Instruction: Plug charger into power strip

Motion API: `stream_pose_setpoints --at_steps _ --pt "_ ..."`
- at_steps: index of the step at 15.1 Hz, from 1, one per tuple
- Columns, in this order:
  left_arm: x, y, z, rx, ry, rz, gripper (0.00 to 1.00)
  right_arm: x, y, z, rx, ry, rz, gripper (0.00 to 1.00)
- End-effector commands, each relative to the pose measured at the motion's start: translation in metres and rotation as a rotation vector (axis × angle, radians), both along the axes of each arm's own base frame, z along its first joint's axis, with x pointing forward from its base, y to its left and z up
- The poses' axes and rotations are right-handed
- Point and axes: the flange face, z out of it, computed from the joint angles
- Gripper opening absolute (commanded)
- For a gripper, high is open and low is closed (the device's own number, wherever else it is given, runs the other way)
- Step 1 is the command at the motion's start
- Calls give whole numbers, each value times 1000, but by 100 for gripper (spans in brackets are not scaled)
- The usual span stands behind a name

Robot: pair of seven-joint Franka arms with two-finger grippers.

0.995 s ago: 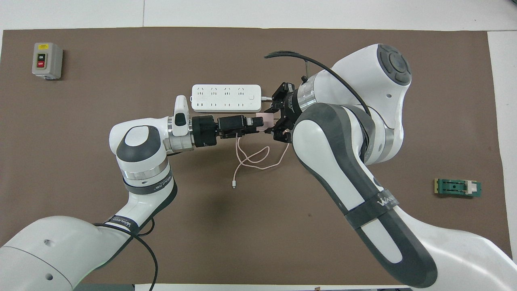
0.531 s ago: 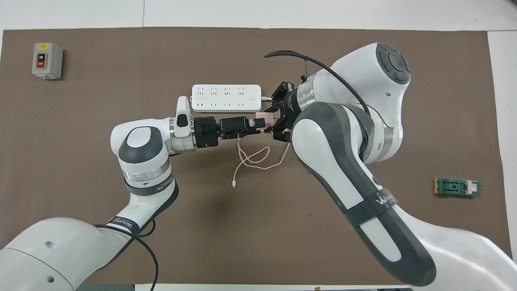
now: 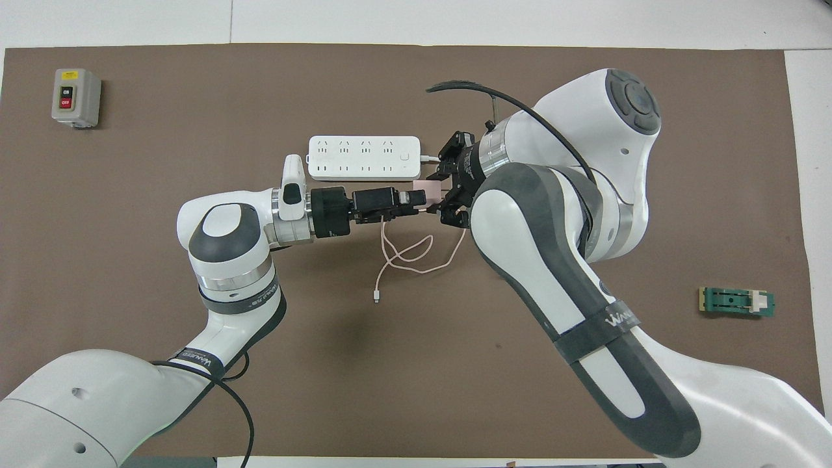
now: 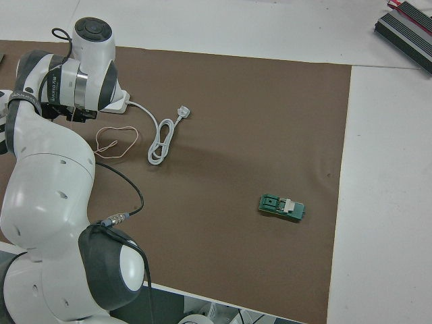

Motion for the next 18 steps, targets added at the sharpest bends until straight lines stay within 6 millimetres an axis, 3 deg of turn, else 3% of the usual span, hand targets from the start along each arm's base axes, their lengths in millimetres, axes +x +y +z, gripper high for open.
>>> stream_pose_setpoints --at_steps 1,5,11,12,14,15,18 --pt "4 9 1 -29 -11 12 100 3 -2 -1 -20 13 -18 16" --pt "8 7 7 -55 -15 23 100 3 -4 -2 -17 19 -20 16" --pt "8 6 -1 -51 -6 21 97 3 -1 -1 -7 20 -31 16" --pt "8 6 -1 -52 -6 21 90 3 -1 -1 -7 20 -31 16" --pt "11 4 -6 -50 -35 18 56 3 -1 -1 -7 20 -32 16" --pt "12 3 -12 -50 -49 16 47 3 -1 -1 -6 22 -34 16" --pt "11 -1 -18 -79 -40 21 3 3 -2 -2 -8 23 -34 16"
